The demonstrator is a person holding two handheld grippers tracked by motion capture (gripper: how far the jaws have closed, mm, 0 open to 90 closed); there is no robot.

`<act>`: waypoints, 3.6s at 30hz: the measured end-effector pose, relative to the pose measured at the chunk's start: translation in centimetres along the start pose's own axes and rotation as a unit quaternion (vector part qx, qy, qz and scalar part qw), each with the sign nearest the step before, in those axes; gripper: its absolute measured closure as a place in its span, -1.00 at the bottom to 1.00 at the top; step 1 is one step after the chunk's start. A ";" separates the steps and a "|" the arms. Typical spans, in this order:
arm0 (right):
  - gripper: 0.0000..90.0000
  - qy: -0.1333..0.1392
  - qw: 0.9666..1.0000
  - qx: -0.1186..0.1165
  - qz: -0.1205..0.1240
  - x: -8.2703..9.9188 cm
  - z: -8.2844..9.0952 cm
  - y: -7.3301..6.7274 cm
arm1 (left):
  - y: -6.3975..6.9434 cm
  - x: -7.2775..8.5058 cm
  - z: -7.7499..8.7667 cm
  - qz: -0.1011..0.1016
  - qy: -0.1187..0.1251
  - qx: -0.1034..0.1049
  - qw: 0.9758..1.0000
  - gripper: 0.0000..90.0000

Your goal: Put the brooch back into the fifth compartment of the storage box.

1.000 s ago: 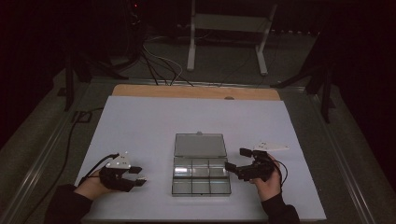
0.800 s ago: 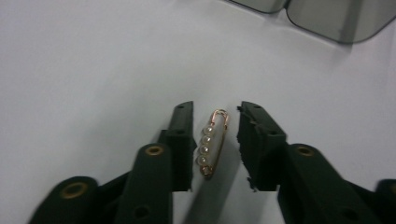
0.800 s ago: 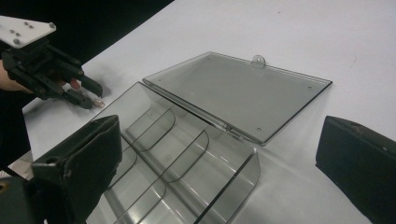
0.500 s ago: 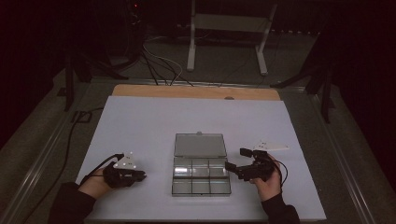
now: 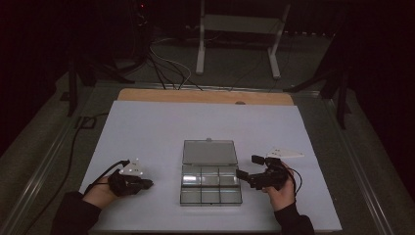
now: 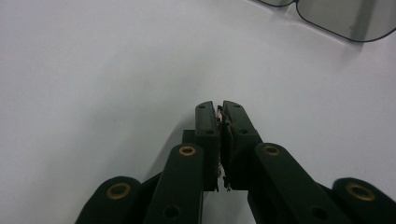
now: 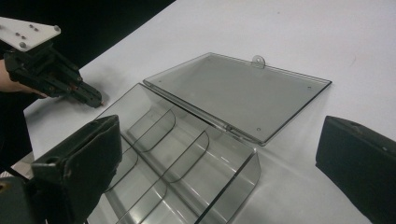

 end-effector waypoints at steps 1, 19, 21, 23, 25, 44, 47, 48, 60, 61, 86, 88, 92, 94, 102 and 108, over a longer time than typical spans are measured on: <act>-0.99 0.000 1.000 0.000 0.000 0.0 0.0 0.0 | 0.0 -0.1 0.0 0.002 -0.001 0.004 1.000 0.94; -0.99 -0.001 1.000 0.000 0.000 0.1 -0.1 0.0 | 0.9 -1.8 0.4 0.002 0.017 0.010 1.000 0.94; -0.99 -0.002 1.000 0.000 0.001 0.1 -0.1 0.0 | 1.0 -2.0 0.5 0.003 0.018 0.011 1.000 0.94; -0.99 -0.002 1.000 0.000 0.001 0.1 -0.1 0.0 | 1.1 -2.1 0.5 0.005 0.022 0.012 1.000 0.94; -0.99 -0.003 1.000 0.001 0.001 0.1 -0.2 0.0 | 1.2 -2.3 0.6 0.004 0.026 0.016 1.000 0.94; -0.98 -0.004 1.000 0.002 0.004 0.1 -0.2 0.0 | 2.2 -4.0 0.6 0.001 0.049 0.034 0.998 0.94; -0.98 -0.004 1.000 0.002 0.004 0.1 -0.2 0.0 | 2.6 -4.6 0.5 -0.006 0.052 0.037 0.998 0.94; -0.99 -0.004 1.000 0.002 0.004 0.1 -0.2 -0.1 | 2.7 -4.7 0.5 -0.009 0.052 0.038 0.998 0.94; -0.99 -0.003 1.000 0.002 0.007 0.1 -0.2 -0.1 | 3.8 -6.5 0.2 -0.023 0.058 0.054 0.997 0.94; -0.99 -0.003 1.000 0.002 0.008 0.1 -0.2 -0.2 | 3.9 -6.7 0.1 -0.025 0.060 0.055 0.996 0.94; -0.98 -0.002 1.000 0.002 0.009 0.1 -0.2 -0.3 | 5.5 -10.8 -1.9 -0.038 0.080 0.089 0.992 0.94; -0.98 -0.002 1.000 0.002 0.008 0.1 -0.2 -0.3 | 5.6 -11.0 -2.0 -0.040 0.080 0.091 0.992 0.94; -0.99 -0.003 1.000 0.002 0.008 0.1 -0.2 -0.3 | 5.8 -11.4 -2.4 -0.041 0.081 0.094 0.991 0.94; -0.98 -0.003 1.000 0.002 0.009 0.1 -0.2 -0.3 | 5.9 -11.6 -2.6 -0.038 0.083 0.095 0.991 0.94; -0.98 -0.004 1.000 0.002 0.009 0.1 -0.2 -0.3 | 6.3 -12.2 -3.6 -0.036 0.083 0.101 0.991 0.94; -0.99 -0.004 1.000 0.002 0.007 0.1 -0.2 -0.3 | 7.1 -12.6 -4.4 -0.041 0.084 0.114 0.989 0.94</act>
Point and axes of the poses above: each handheld gripper's, and its own axes: z roughly backward along the jaws, x roughly out of its underside, y roughly to its right, the point moved 1 cm from there along -z, roughly forward along the jaws, and after that the axes turned 6 degrees about y, right-handed, at the moved point
